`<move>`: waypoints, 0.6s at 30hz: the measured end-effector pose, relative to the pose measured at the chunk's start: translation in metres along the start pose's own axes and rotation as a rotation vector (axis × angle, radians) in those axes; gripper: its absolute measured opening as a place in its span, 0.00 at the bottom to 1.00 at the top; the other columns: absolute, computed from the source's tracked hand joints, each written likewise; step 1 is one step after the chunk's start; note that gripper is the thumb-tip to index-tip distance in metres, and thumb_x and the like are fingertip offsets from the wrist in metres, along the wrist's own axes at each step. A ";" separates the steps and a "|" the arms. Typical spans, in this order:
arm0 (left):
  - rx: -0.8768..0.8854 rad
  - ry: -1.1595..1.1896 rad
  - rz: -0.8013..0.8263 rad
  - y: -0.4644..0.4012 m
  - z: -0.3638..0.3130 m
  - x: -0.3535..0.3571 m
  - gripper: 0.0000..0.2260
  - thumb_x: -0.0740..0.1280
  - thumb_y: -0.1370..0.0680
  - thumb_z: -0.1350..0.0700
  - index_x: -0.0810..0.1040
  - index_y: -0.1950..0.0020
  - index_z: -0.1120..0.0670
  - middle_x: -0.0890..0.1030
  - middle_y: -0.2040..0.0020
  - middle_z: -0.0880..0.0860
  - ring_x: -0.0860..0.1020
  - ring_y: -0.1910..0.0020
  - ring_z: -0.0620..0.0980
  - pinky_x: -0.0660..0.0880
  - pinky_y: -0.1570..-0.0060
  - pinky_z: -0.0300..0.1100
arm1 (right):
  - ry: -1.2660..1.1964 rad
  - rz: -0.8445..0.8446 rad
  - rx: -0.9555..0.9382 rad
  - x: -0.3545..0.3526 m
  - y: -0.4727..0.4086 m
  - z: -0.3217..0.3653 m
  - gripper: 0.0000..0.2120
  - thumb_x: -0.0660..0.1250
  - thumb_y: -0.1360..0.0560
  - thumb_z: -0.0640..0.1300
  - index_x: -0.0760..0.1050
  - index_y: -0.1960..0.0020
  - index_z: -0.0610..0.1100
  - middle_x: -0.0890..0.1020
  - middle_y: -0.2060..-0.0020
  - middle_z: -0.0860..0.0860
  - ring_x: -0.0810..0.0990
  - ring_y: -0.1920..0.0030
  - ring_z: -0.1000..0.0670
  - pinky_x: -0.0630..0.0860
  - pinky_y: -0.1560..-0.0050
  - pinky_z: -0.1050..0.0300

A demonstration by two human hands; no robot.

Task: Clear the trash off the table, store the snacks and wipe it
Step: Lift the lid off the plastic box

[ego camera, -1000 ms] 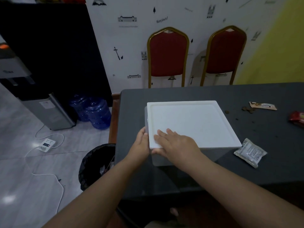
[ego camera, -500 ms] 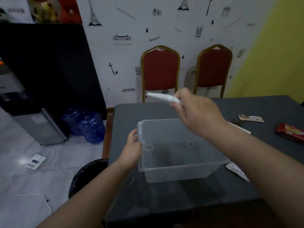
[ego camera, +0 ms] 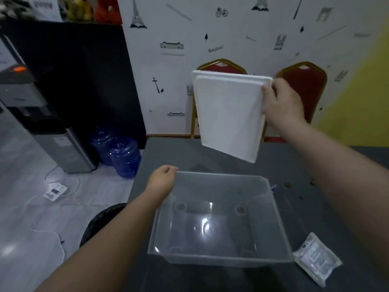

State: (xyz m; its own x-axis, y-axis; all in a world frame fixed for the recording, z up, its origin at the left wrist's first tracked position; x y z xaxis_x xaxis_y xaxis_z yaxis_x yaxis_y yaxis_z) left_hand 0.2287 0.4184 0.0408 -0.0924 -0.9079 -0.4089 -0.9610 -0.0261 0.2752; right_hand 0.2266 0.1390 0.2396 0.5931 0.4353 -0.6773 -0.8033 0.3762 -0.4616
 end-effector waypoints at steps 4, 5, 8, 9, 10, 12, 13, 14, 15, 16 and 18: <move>0.000 0.028 -0.042 -0.004 0.006 0.000 0.10 0.62 0.23 0.56 0.81 0.59 0.51 0.81 0.57 0.49 0.78 0.56 0.50 0.72 0.58 0.42 | -0.439 0.067 0.471 0.057 -0.005 -0.072 0.14 0.52 0.18 0.47 0.70 0.42 0.39 0.78 0.61 0.42 0.77 0.67 0.49 0.76 0.71 0.61; -0.007 0.025 -0.049 -0.004 0.007 0.000 0.10 0.62 0.23 0.56 0.82 0.60 0.51 0.82 0.58 0.49 0.78 0.57 0.50 0.73 0.57 0.43 | -0.564 0.092 0.612 0.073 -0.002 -0.088 0.15 0.53 0.18 0.46 0.69 0.38 0.37 0.77 0.64 0.44 0.76 0.68 0.50 0.77 0.70 0.63; -0.020 -0.003 -0.081 -0.002 0.007 0.001 0.10 0.62 0.23 0.55 0.83 0.58 0.53 0.82 0.58 0.50 0.78 0.58 0.49 0.74 0.55 0.44 | -0.779 0.195 0.897 0.114 0.015 -0.125 0.15 0.55 0.18 0.42 0.67 0.35 0.36 0.77 0.61 0.44 0.79 0.62 0.50 0.81 0.54 0.55; -0.017 -0.005 -0.087 -0.003 0.008 0.001 0.10 0.62 0.23 0.55 0.83 0.58 0.53 0.82 0.58 0.50 0.78 0.58 0.49 0.74 0.55 0.45 | -0.823 0.235 0.955 0.123 0.022 -0.133 0.15 0.56 0.18 0.41 0.68 0.34 0.36 0.77 0.56 0.43 0.80 0.56 0.49 0.80 0.51 0.53; -0.017 -0.007 -0.095 -0.004 0.008 0.000 0.10 0.63 0.23 0.55 0.83 0.59 0.52 0.82 0.59 0.49 0.77 0.58 0.48 0.74 0.55 0.45 | -0.862 0.269 1.004 0.132 0.030 -0.139 0.14 0.56 0.19 0.39 0.68 0.34 0.36 0.78 0.51 0.42 0.81 0.51 0.47 0.80 0.48 0.51; -0.022 -0.008 -0.125 -0.005 0.011 -0.001 0.10 0.63 0.24 0.54 0.82 0.60 0.50 0.82 0.60 0.48 0.77 0.60 0.47 0.73 0.58 0.43 | -0.900 0.331 1.087 0.146 0.045 -0.151 0.15 0.56 0.19 0.35 0.67 0.33 0.37 0.76 0.44 0.42 0.80 0.47 0.46 0.79 0.46 0.50; -0.023 -0.010 -0.141 -0.006 0.012 -0.001 0.10 0.64 0.24 0.53 0.82 0.61 0.50 0.82 0.60 0.48 0.77 0.60 0.46 0.73 0.59 0.41 | -0.901 0.350 1.119 0.152 0.052 -0.157 0.16 0.55 0.19 0.34 0.66 0.33 0.36 0.75 0.42 0.41 0.79 0.50 0.47 0.78 0.45 0.50; -0.022 -0.011 -0.157 -0.007 0.013 -0.002 0.10 0.64 0.24 0.53 0.82 0.61 0.50 0.82 0.60 0.48 0.77 0.61 0.46 0.72 0.59 0.41 | -0.910 0.363 1.148 0.157 0.058 -0.162 0.16 0.53 0.19 0.32 0.65 0.32 0.35 0.74 0.40 0.40 0.78 0.52 0.48 0.77 0.45 0.50; -0.019 -0.014 -0.164 -0.007 0.015 -0.002 0.10 0.64 0.24 0.53 0.82 0.62 0.50 0.82 0.60 0.48 0.77 0.61 0.46 0.73 0.58 0.41 | -0.911 0.380 1.175 0.161 0.063 -0.169 0.17 0.52 0.19 0.31 0.64 0.31 0.34 0.72 0.37 0.39 0.77 0.51 0.48 0.76 0.43 0.49; -0.022 -0.018 -0.164 -0.007 0.016 -0.002 0.10 0.64 0.24 0.53 0.82 0.63 0.49 0.82 0.60 0.48 0.77 0.60 0.46 0.73 0.57 0.41 | -0.907 0.410 1.198 0.166 0.068 -0.174 0.17 0.51 0.19 0.30 0.63 0.31 0.33 0.71 0.35 0.39 0.77 0.47 0.47 0.75 0.43 0.49; -0.034 -0.012 -0.154 -0.008 0.018 -0.003 0.11 0.64 0.24 0.52 0.82 0.64 0.47 0.83 0.60 0.47 0.78 0.59 0.47 0.76 0.54 0.44 | -0.854 0.444 1.238 0.171 0.076 -0.185 0.17 0.52 0.19 0.30 0.63 0.31 0.33 0.70 0.34 0.38 0.75 0.37 0.45 0.76 0.46 0.52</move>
State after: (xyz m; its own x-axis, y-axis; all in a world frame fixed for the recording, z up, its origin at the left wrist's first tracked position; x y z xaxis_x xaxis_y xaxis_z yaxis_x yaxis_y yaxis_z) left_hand 0.2318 0.4289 0.0237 0.0522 -0.8868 -0.4591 -0.9547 -0.1791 0.2375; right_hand 0.2571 0.0909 -0.0170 0.5282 0.8450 0.0839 -0.6279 0.3221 0.7085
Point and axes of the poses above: each hand's wrist, its own y-axis away from the middle knuckle, its own x-axis out of the palm, z = x × y, the point moved 6 cm from there along -y, towards the middle knuckle
